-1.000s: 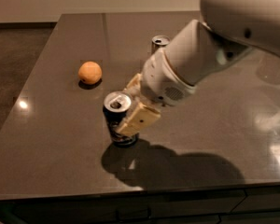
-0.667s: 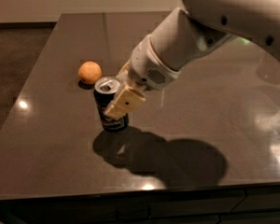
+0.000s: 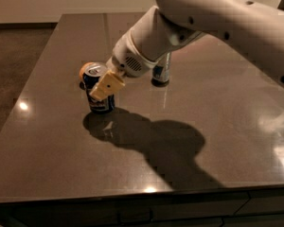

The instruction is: Move pepsi can near orange

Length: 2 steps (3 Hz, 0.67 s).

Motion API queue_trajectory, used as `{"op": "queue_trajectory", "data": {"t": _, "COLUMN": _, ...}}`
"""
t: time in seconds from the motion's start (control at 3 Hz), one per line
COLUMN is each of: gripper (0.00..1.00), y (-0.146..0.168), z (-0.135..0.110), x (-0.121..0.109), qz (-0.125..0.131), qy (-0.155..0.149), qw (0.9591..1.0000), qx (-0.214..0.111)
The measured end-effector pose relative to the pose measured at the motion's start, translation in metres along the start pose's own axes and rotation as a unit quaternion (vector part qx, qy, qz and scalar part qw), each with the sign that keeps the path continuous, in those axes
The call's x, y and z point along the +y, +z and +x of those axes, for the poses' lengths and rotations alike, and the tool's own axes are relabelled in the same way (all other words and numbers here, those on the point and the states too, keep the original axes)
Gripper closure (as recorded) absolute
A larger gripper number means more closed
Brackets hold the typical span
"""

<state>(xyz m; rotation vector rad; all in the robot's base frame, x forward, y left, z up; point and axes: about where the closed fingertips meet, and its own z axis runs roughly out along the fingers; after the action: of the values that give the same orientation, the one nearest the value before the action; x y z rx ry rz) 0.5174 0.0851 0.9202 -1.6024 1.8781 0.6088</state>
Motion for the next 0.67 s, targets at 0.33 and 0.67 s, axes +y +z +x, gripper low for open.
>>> {"op": "queue_trajectory", "data": {"t": 0.33, "gripper": 1.0, "y": 0.016, "z": -0.004, "x": -0.027, "qz": 0.025, "qy": 0.011, "qw": 0.9996, "qx": -0.009}}
{"op": "queue_trajectory", "data": {"t": 0.67, "gripper": 0.88, "y": 0.025, "z": -0.006, "x": -0.049, "qz": 0.047, "qy": 0.017, "qw": 0.9987, "qx": -0.015}}
